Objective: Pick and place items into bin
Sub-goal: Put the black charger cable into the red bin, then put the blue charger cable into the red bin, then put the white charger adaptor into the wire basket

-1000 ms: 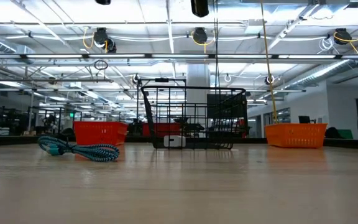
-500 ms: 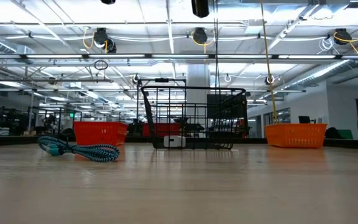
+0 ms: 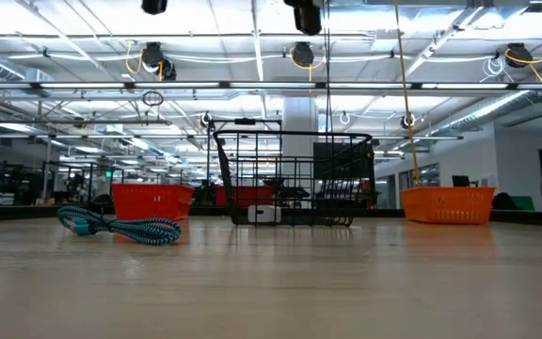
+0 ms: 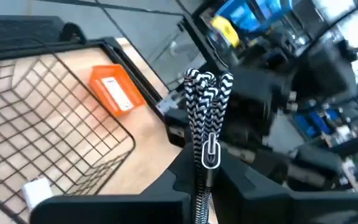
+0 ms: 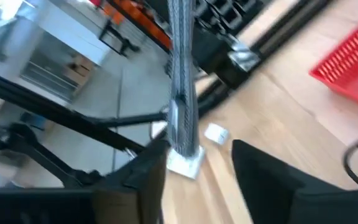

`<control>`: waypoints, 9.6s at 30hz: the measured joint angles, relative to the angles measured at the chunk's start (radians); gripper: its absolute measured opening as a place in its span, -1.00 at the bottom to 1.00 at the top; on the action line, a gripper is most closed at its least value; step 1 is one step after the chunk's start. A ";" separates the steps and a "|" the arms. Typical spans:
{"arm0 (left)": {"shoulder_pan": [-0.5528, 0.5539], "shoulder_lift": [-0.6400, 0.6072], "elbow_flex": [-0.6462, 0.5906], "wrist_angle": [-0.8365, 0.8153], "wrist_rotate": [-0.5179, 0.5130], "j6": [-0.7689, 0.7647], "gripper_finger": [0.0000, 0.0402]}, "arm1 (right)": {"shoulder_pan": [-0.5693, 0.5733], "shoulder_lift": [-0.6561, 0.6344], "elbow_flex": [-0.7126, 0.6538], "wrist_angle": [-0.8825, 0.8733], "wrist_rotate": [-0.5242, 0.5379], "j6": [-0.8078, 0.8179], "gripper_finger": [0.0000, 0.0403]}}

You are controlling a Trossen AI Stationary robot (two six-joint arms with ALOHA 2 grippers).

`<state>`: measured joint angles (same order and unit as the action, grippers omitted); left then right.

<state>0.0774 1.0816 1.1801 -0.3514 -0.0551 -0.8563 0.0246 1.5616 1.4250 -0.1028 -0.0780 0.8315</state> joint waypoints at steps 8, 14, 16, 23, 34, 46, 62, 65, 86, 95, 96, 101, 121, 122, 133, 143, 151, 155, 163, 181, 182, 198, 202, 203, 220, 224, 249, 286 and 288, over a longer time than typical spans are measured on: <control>0.085 -0.084 0.001 -0.293 -0.053 -0.046 -0.82 | 0.031 -0.084 0.001 -0.223 0.070 -0.005 0.17; 0.182 -0.097 0.001 -0.474 -0.119 -0.095 -0.88 | 0.067 -0.173 0.000 -0.356 0.191 -0.033 0.17; 0.219 -0.079 0.001 -0.491 -0.140 -0.105 -0.83 | 0.076 -0.199 0.000 -0.351 0.226 -0.051 0.16; 0.332 0.051 0.001 -0.576 -0.110 -0.070 -0.85 | 0.104 -0.250 0.000 -0.366 0.239 -0.092 0.15; 0.471 0.316 0.001 -0.534 -0.097 0.077 -0.74 | 0.134 -0.265 0.000 -0.410 0.233 -0.096 0.13; 0.530 0.463 0.002 -0.540 -0.021 0.131 -0.86 | 0.141 -0.265 0.000 -0.411 0.236 -0.128 0.13; 0.571 0.456 0.001 -0.669 0.128 0.097 -0.54 | 0.130 -0.267 -0.032 -0.382 0.316 -0.179 0.13; 0.567 0.457 0.001 -0.670 0.134 0.094 -0.44 | 0.126 -0.266 -0.065 -0.378 0.312 -0.153 0.12; 0.261 0.192 0.001 -0.674 0.167 0.268 -0.05 | 0.201 -0.265 -0.278 -0.252 0.285 -0.085 0.07; 0.006 0.132 0.002 -0.673 0.159 0.391 -0.05 | 0.207 -0.265 -0.323 -0.254 0.243 -0.043 0.04; -0.020 0.141 0.002 -0.672 0.152 0.392 -0.05 | 0.209 -0.265 -0.328 -0.255 0.238 -0.037 0.04; -0.156 0.189 -0.020 -0.676 0.100 0.489 -0.05 | 0.225 -0.265 -0.342 -0.264 0.239 -0.007 0.04; -0.396 0.524 -0.286 -0.342 0.026 0.560 -0.05 | 0.226 -0.265 -0.345 -0.276 0.258 0.089 0.04; -0.396 0.543 -0.286 -0.336 0.025 0.561 -0.05 | 0.226 -0.265 -0.345 -0.276 0.258 0.096 0.04; -0.386 0.610 -0.273 -0.328 0.077 0.463 -0.41 | 0.226 -0.266 -0.345 -0.275 0.259 0.102 0.04; -0.368 0.441 -0.266 -0.376 0.193 0.175 -0.85 | 0.226 -0.266 -0.345 -0.274 0.261 0.075 0.04; -0.407 0.177 -0.264 -0.437 0.184 -0.158 -0.93 | 0.226 -0.266 -0.345 -0.267 0.261 0.055 0.04; -0.394 0.067 -0.264 -0.506 0.076 -0.367 -0.84 | 0.226 -0.266 -0.345 -0.263 0.262 0.043 0.04; -0.226 -0.058 -0.264 -0.542 -0.131 -0.530 -0.93 | 0.226 -0.266 -0.344 -0.141 0.267 0.001 0.04; 0.224 0.035 -0.349 -0.370 -0.132 -0.371 -0.86 | 0.226 -0.266 -0.343 -0.095 0.261 -0.021 0.04; 0.236 0.049 -0.359 -0.330 -0.112 -0.354 -0.82 | 0.226 -0.266 -0.343 -0.095 0.260 -0.025 0.04; 0.283 0.167 -0.389 -0.275 -0.027 -0.409 -0.75 | 0.226 -0.266 -0.344 -0.088 0.258 -0.030 0.04; 0.283 0.166 -0.389 -0.285 -0.033 -0.421 -0.41 | 0.226 -0.266 -0.344 -0.088 0.259 -0.041 0.04; 0.283 0.165 -0.389 -0.289 -0.033 -0.421 -0.32 | 0.226 -0.266 -0.344 -0.087 0.259 -0.043 0.04; 0.062 -0.067 -0.388 -0.436 0.200 -0.328 0.21 | 0.226 -0.266 -0.344 -0.089 0.258 -0.063 0.04; -0.088 -0.114 -0.388 -0.434 0.184 -0.353 0.21 | 0.226 -0.266 -0.344 -0.090 0.258 -0.070 0.04; -0.782 0.105 -0.388 -0.673 0.064 -0.557 0.21 | 0.217 -0.266 -0.345 -0.103 0.258 -0.054 0.04; -0.714 0.194 -0.520 -0.323 0.089 -0.563 0.21 | 0.210 -0.266 -0.345 -0.112 0.260 0.020 0.04; -0.701 0.194 -0.501 -0.331 0.088 -0.606 0.21 | 0.210 -0.266 -0.345 -0.112 0.260 0.008 0.04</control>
<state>-0.6240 1.2751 0.6787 -0.6825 0.0326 -1.4628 0.2348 1.2957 1.0805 -0.2149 0.1818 0.8398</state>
